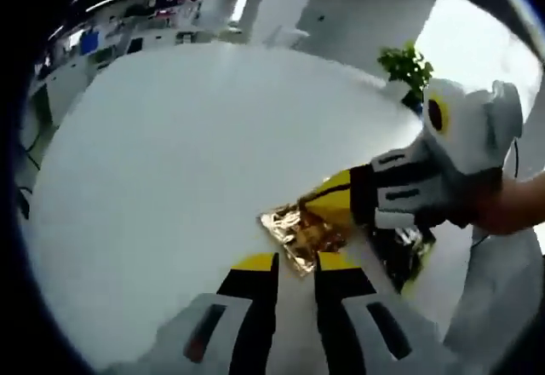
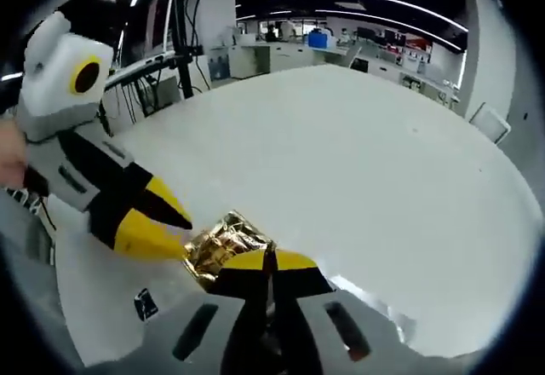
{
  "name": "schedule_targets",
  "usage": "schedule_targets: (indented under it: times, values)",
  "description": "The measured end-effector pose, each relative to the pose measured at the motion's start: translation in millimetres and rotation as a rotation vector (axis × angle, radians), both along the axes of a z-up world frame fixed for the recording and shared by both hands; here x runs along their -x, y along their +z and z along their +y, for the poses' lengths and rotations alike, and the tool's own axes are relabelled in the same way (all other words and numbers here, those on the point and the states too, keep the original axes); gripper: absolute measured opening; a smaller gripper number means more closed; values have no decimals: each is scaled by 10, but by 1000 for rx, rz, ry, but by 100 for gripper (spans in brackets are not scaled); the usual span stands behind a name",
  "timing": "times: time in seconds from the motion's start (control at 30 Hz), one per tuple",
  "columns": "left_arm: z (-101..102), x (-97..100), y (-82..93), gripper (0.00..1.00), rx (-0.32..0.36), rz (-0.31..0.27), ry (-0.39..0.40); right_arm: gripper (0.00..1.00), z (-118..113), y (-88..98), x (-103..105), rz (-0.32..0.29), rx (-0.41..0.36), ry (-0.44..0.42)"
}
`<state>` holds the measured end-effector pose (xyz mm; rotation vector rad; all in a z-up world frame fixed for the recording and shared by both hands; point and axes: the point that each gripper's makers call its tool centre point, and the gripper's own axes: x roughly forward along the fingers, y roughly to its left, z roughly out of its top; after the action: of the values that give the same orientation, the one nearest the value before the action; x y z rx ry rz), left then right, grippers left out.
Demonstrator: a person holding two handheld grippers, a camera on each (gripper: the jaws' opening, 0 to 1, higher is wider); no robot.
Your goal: Arrange the skincare products in the storage area until every visible bottle or jar stands upright without overlapping.
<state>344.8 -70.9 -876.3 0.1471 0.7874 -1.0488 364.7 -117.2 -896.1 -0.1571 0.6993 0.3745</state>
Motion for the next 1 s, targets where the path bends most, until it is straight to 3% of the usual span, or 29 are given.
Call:
schedule_targets:
  times: [0.1,0.2,0.4,0.6,1.0]
  values:
    - [-143,-24,-4,11,-65,-139,-112,2,-2,2,-1,-1,0,0]
    - [-261,-21,-59,19,-90,-198,-174,2,3,5,-4,-5,10,11]
    - [-249,-35,-206,18,-158,-209,-193,2,5,9,-10,-8,22,26]
    - [-233,-37,-193,18,-155,-200,-181,6,-12,40,-20,-25,58,55]
    - [-223,-52,-180,20,-178,-215,-195,18,-60,298,65,-98,66,83]
